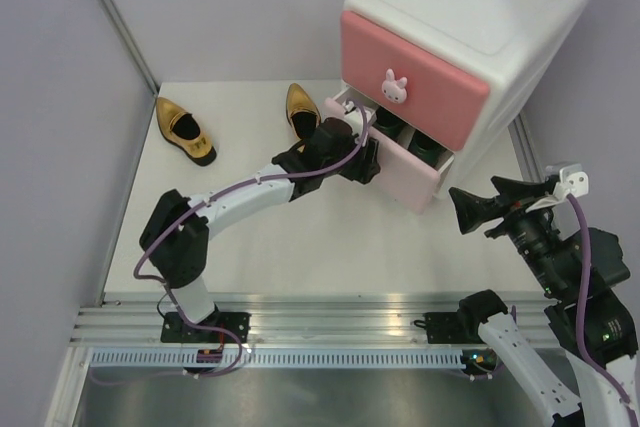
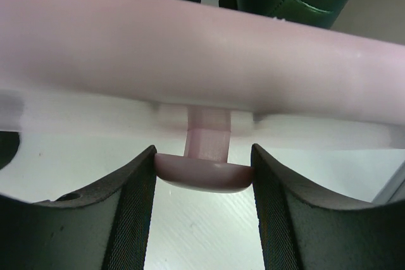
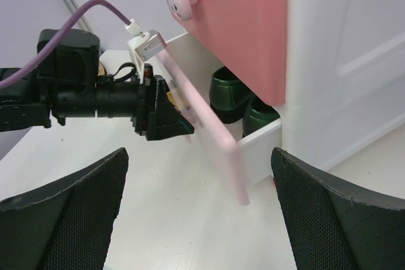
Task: Place and organize the shoes in the shoe cabinet
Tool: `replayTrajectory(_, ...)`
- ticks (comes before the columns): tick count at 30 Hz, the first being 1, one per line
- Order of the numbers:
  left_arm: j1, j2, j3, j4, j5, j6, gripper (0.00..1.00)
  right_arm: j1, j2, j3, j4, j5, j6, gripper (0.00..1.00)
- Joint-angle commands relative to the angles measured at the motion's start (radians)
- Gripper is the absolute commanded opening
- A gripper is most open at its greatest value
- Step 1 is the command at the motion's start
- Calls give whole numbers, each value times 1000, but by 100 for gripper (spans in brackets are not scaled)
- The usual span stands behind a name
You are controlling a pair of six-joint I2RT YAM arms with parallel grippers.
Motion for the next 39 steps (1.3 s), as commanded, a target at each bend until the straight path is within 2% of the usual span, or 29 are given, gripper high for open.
replayTrajectory(1,-1,44,121,233,-11,17,9,0,-17,10,5,15,18,98)
replayTrajectory(9,-1,133,199,315,-18,22,13,0,-35,8,-10,13,42,98)
replayTrajectory(22,-1,242,259,440,-55,-30,29,0,-55,17,-46,15,52,98)
replayTrajectory(28,-1,231,255,434,-48,-36,50,0,-63,30,-67,42,50,98)
replayTrajectory(29,-1,221,245,435,-43,-38,59,0,-63,28,-67,41,49,98)
replayTrajectory(31,1,179,206,428,-37,-41,68,2,-67,31,-66,41,47,98)
replayTrajectory(32,-1,158,190,421,-37,-41,77,0,-66,31,-64,42,49,98)
replayTrajectory(35,-1,67,121,386,-34,-37,91,0,-69,33,-64,42,43,98)
replayTrajectory(38,-1,-29,84,310,-29,-17,100,0,-71,36,-61,41,36,98)
replayTrajectory(39,-1,-52,87,276,16,-6,100,2,-69,39,-61,39,33,98)
